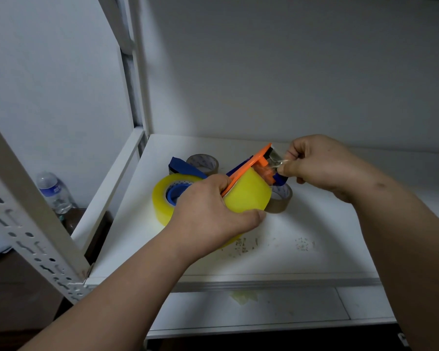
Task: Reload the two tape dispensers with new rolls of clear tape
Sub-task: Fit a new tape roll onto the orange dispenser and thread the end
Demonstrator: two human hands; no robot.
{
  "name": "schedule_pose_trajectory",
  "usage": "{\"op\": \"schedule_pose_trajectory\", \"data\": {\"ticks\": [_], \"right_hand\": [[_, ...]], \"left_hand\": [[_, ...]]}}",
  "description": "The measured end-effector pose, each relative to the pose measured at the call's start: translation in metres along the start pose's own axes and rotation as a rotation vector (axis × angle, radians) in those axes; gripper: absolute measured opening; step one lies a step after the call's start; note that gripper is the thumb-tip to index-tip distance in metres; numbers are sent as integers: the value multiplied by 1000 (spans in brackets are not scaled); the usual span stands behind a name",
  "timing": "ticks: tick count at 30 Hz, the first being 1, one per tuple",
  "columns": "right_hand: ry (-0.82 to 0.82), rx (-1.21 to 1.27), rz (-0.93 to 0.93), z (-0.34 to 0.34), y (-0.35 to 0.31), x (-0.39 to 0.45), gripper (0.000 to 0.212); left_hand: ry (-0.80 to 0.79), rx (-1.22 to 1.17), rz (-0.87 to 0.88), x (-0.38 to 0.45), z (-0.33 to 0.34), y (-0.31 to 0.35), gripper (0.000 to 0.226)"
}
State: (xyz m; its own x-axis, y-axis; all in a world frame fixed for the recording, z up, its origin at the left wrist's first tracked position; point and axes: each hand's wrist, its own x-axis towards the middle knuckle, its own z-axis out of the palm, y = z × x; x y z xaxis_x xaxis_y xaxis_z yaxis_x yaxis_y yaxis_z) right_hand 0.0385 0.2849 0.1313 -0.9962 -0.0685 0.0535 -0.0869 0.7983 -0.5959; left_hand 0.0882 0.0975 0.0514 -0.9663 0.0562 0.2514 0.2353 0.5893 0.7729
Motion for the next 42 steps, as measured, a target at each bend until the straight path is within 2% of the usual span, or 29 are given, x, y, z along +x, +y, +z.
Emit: {"op": "schedule_pose_trajectory", "data": {"ticks": [3, 6, 9, 12, 16, 21, 26, 31, 35, 36, 39, 42], "right_hand": [[43, -202, -32, 4, -3, -1, 8], [106, -334, -62, 8, -6, -2, 17], [103, -395, -61, 10, -7, -1, 22], [68, -361, -21, 7, -6, 2, 17], [41, -190, -8, 5, -3, 1, 7], [3, -34, 0, 5, 2, 0, 13], [-39, 165, 37, 2, 8, -3, 14], [-40, 173, 32, -3, 5, -3, 6], [22, 152, -42, 2, 1, -3, 36], [42, 121, -73, 4, -1, -4, 36], [66, 67, -142, 10, -3, -4, 16], [117, -27, -186, 15, 0, -3, 21]], "left_hand": [[1, -18, -6, 0, 0, 1, 52], [13, -78, -34, 0, 0, 1, 63], [12, -142, -64, -1, 1, -3, 59], [26, -107, -61, -1, 2, -5, 57], [53, -88, -69, 2, 2, -6, 57], [40, -61, -72, 3, 0, -9, 61], [-31, -174, -155, 7, -2, -16, 50], [-44, -188, -165, 6, -2, -17, 62], [-40, -161, -134, 3, -2, -15, 64], [-37, -151, -131, 3, -1, -15, 64], [-36, -135, -131, 1, -2, -14, 65], [-58, -196, -154, -1, -2, -14, 63]]}}
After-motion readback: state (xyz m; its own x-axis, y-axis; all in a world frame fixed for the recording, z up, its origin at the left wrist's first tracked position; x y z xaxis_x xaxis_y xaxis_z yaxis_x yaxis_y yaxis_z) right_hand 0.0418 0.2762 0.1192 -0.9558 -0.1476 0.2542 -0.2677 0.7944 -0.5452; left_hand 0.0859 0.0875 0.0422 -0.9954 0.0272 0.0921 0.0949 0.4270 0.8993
